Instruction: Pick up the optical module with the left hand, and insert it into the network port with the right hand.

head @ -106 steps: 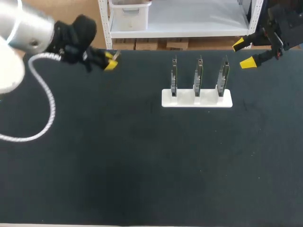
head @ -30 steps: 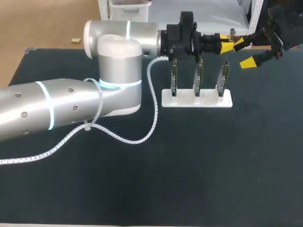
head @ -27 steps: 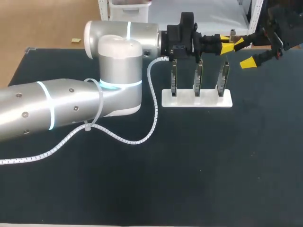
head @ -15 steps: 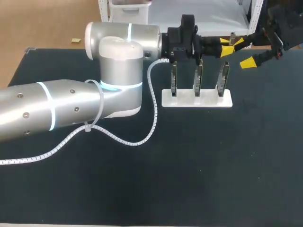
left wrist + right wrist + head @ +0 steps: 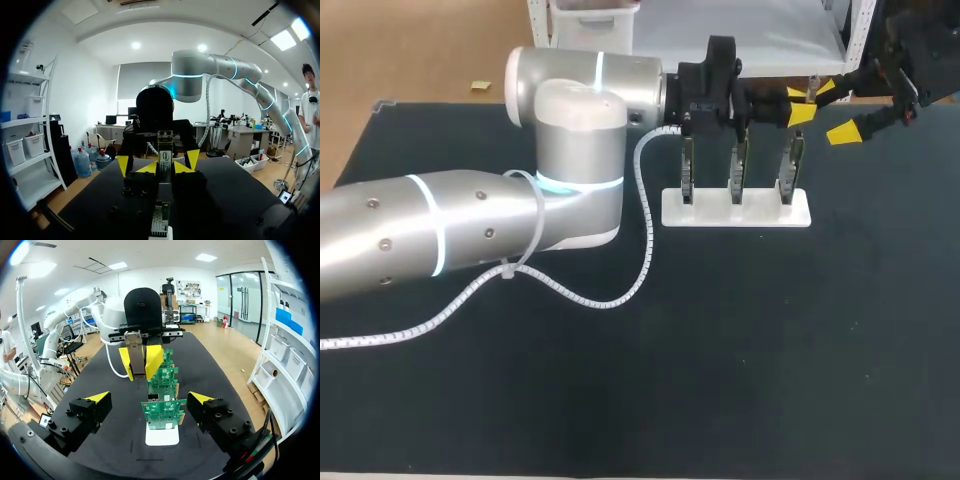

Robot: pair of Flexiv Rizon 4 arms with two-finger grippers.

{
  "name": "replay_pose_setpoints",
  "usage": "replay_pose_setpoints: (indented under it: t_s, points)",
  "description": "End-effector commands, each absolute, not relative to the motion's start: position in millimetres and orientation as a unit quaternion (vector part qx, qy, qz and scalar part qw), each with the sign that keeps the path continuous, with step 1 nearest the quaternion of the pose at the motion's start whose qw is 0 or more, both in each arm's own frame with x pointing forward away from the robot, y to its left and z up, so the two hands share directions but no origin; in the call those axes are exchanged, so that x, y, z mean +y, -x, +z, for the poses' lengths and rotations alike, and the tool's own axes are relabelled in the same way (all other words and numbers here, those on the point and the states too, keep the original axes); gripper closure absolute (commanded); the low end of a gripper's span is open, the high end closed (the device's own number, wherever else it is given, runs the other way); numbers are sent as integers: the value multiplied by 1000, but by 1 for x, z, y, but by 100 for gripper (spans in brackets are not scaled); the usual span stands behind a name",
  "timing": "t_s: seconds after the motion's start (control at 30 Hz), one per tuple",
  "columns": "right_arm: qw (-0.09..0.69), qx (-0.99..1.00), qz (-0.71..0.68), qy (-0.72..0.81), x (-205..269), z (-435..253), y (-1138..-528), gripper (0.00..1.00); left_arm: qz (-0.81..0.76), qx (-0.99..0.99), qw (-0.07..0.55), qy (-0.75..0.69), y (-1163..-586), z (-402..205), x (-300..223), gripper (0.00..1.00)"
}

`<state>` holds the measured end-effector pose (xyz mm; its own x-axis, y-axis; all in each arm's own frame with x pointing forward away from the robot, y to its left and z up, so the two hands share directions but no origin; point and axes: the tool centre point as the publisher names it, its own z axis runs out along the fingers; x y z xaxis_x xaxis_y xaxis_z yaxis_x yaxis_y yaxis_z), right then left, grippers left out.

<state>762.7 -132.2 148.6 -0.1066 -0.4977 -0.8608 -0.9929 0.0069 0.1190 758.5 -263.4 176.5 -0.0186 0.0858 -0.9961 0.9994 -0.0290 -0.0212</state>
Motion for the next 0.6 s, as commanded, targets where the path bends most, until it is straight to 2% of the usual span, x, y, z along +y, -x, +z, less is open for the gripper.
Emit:
replay_pose_setpoints:
  t_s: [0.03,0.6]
  points:
    - [319,633,389,588,-132,148,-763,0,-493,523,460,-521,-762,173,-264,100]
    - [319,633,389,588,-132,148,-763,0,-489,540,445,-520,-763,169,-263,100]
